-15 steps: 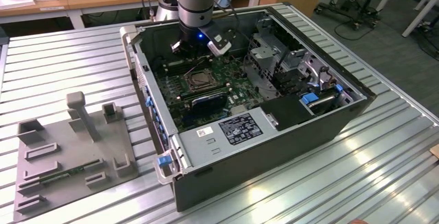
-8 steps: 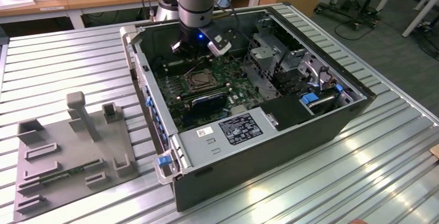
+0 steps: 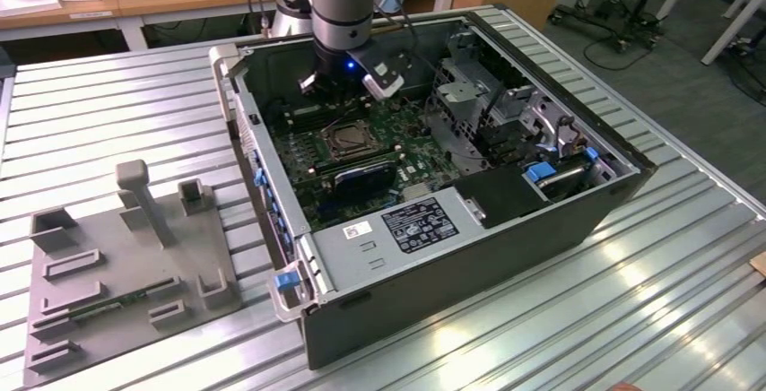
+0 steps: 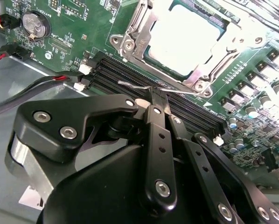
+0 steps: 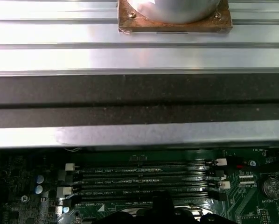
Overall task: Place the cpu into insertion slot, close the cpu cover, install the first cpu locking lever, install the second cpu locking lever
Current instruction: 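Install the first cpu locking lever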
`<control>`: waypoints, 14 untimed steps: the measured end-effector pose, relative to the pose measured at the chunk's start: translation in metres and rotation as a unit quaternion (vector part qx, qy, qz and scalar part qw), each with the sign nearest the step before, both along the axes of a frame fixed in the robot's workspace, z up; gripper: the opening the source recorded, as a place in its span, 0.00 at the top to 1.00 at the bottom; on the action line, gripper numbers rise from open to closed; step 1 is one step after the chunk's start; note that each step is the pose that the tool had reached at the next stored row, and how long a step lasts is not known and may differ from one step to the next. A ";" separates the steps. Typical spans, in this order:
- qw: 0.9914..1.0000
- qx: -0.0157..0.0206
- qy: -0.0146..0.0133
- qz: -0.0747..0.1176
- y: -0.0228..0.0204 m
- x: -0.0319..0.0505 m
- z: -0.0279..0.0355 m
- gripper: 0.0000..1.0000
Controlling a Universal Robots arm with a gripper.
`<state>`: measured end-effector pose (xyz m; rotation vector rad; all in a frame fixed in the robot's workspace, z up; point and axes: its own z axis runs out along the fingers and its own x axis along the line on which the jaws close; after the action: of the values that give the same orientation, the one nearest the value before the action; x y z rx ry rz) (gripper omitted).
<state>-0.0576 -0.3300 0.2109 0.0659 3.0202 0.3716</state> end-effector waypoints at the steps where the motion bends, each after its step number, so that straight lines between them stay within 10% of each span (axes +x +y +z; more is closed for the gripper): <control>1: 1.000 0.000 0.000 0.000 0.0000 0.0002 -0.0004 0.89; 14: 1.000 0.000 0.000 0.000 0.0000 0.0022 -0.0045 0.89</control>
<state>-0.0554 -0.3301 0.2064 0.0658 3.0203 0.3713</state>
